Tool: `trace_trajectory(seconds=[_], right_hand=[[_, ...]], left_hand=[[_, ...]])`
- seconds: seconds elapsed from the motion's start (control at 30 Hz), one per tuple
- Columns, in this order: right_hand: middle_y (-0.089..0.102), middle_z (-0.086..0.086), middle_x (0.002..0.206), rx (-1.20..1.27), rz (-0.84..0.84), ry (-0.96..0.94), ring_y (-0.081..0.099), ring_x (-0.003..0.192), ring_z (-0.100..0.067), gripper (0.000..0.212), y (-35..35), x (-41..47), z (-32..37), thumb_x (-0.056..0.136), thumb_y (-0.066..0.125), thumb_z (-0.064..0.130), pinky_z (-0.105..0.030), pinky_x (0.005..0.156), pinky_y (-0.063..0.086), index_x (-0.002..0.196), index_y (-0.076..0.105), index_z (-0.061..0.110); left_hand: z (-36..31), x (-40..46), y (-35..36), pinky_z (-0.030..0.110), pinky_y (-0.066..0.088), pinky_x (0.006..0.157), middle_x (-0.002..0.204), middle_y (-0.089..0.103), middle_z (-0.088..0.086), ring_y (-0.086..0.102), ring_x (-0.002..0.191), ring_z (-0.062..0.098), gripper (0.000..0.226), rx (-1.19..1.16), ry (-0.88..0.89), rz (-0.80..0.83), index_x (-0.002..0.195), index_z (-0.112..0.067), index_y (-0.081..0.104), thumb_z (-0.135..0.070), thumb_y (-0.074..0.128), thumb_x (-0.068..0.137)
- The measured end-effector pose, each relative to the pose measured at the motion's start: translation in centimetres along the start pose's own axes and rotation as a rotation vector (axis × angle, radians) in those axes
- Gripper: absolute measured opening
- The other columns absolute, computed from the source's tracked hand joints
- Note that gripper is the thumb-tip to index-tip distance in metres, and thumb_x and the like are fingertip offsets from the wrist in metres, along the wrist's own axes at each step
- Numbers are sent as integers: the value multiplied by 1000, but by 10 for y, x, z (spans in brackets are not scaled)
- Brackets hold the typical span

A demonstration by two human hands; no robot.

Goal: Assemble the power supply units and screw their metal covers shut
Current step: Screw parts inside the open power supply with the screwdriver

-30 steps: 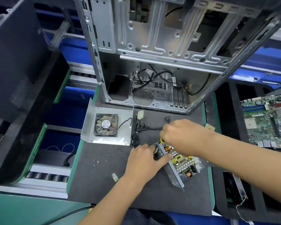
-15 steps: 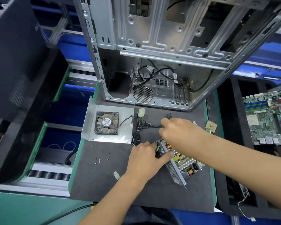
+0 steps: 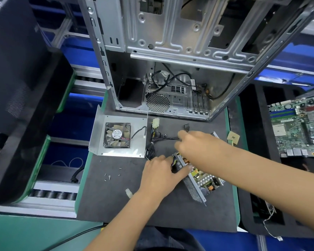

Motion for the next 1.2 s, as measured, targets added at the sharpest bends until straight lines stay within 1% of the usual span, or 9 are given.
trace_trajectory(seconds=[0.17,0.33,0.43,0.5,0.57,0.67,0.83,1.07,1.2], right_hand=[[32,-6,89,-42,-64,21,36,57,-18,24,-7,11,8,83,54,-5,-32,57,36,84,40,14],[27,-3,72,39,-24,135,39,71,-26,33,-4,23,5,92,49,2,-36,63,38,70,29,15],[36,-4,80,162,48,256,42,79,-29,23,1,19,-10,102,47,17,-36,67,37,81,38,15],[43,-7,99,250,110,238,51,90,-33,13,8,12,-17,103,49,24,-36,72,42,102,45,12],[39,-6,114,295,136,209,52,97,-29,26,8,4,-17,96,58,16,-36,76,45,116,42,13],[41,-6,105,48,15,64,47,84,-22,32,4,1,-7,86,59,-2,-30,69,41,111,47,14],[37,-5,89,5,-60,62,56,81,-27,25,-4,4,-1,84,58,-6,-32,60,39,89,44,14],[25,-1,71,28,-29,137,34,62,-21,32,-4,10,-6,94,55,8,-33,59,34,72,32,12],[30,-5,79,190,-13,247,35,73,-23,21,1,9,-10,104,45,24,-34,66,34,87,36,15]], left_hand=[[1,1,1,36,37,67,68,46,-3,45,69,22,52,8,-1,8,65,-25,38,-73,50,82],[-1,-1,-1,38,42,71,70,49,-2,48,71,23,56,-5,0,10,70,-21,44,-76,42,79],[0,0,-2,39,45,75,73,51,0,53,76,25,57,21,-11,15,69,-21,40,-76,48,84],[0,0,-2,39,45,76,74,51,0,55,78,26,57,21,-11,21,68,-23,38,-76,48,84],[-1,0,-3,39,45,77,73,49,0,55,79,26,56,15,-11,23,67,-24,36,-76,48,84],[-1,0,-1,39,44,75,72,50,0,53,76,26,58,16,-17,25,65,-24,33,-76,48,83],[-1,0,-2,38,39,69,70,47,0,46,69,24,58,11,-13,20,64,-21,34,-72,53,84],[-1,0,-3,39,46,74,74,54,4,53,75,27,59,8,-14,23,67,-19,39,-74,53,84],[-2,0,-4,39,46,76,72,50,1,51,72,26,59,9,-7,26,63,-23,34,-75,52,84]])
Point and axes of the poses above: each hand's wrist, its own x-axis towards the middle knuckle, its own y-axis out of the palm, z = x × y, the point moved 3 cm from there along x, towards the middle knuckle
